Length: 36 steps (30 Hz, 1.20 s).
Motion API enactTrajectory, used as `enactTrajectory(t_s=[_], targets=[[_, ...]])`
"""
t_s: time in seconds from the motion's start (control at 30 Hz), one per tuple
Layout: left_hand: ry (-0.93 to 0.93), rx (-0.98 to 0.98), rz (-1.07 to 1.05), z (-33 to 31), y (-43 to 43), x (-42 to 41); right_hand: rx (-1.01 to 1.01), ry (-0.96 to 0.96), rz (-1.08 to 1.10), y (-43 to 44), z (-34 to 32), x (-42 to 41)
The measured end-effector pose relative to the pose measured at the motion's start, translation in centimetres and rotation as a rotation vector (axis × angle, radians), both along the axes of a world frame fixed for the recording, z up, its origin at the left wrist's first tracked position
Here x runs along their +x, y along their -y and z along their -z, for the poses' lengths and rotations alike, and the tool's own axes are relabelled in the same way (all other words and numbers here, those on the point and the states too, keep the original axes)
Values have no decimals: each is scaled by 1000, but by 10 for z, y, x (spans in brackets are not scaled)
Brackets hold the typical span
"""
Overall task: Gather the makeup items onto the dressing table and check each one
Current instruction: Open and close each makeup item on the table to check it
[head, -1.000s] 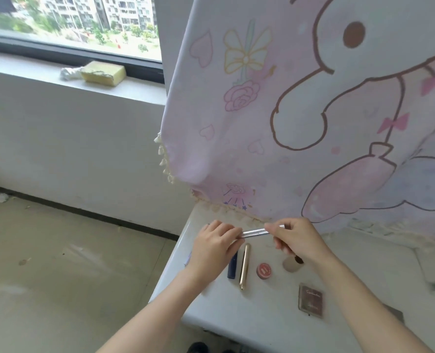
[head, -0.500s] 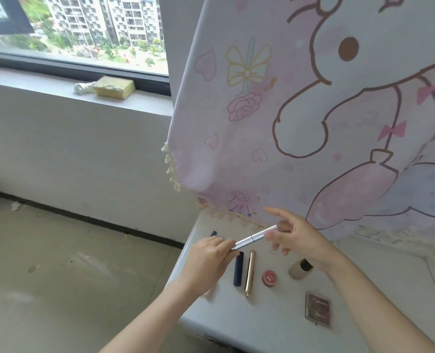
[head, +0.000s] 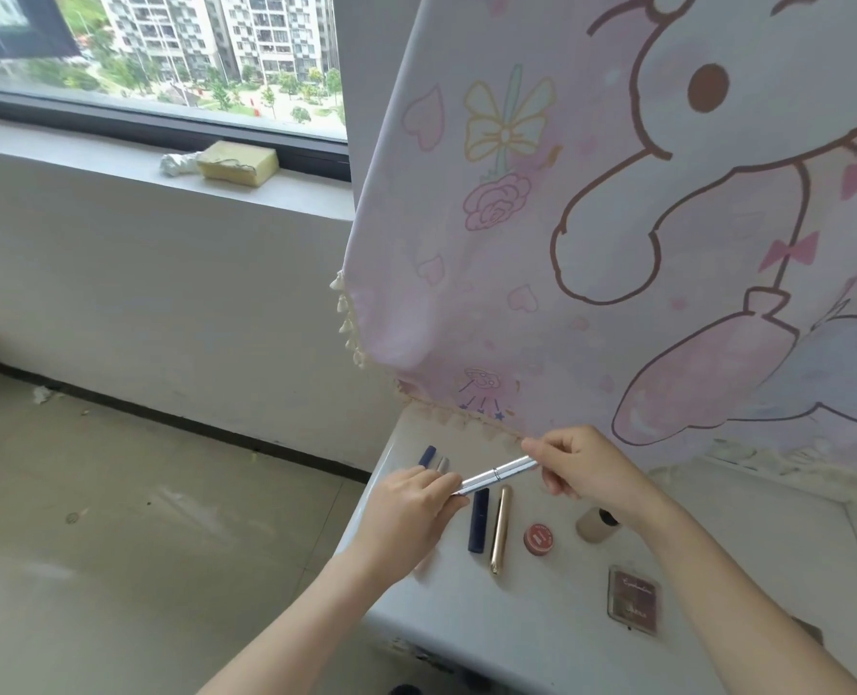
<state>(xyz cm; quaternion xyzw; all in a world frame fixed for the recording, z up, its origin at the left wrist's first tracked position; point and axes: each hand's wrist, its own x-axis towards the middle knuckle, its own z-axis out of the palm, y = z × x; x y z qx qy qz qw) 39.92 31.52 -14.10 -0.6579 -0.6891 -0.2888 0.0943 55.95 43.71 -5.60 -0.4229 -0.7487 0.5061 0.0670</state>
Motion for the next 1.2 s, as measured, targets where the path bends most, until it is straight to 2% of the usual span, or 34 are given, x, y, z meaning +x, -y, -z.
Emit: enactTrajectory(t_s=[0.13, 0.23, 0.3, 0.5, 0.57, 0.7, 0.83, 1.0, 1.2], targets=[[20, 8, 8, 3, 5, 1, -49, -31, -142, 2, -3, 10], [12, 18, 18, 1, 5, 6, -62, -25, -26, 7, 1, 6], [-2, 24, 25, -1, 4, 9, 20, -3, 20, 8, 3, 8], [18, 25, 48, 0, 5, 11, -54, -36, -131, 9, -1, 18], [39, 1, 51, 1, 3, 15, -85, -26, -70, 11, 1, 17], [27, -33, 61, 1, 3, 22, 93, 67, 5, 8, 7, 18], [54, -35, 50, 1, 8, 25, -18, 6, -121, 8, -1, 25], [61, -76, 49, -2, 10, 28, -6, 25, 25, 9, 5, 30], [89, -112, 55, -3, 14, 32, -52, -85, 18, 10, 4, 35]])
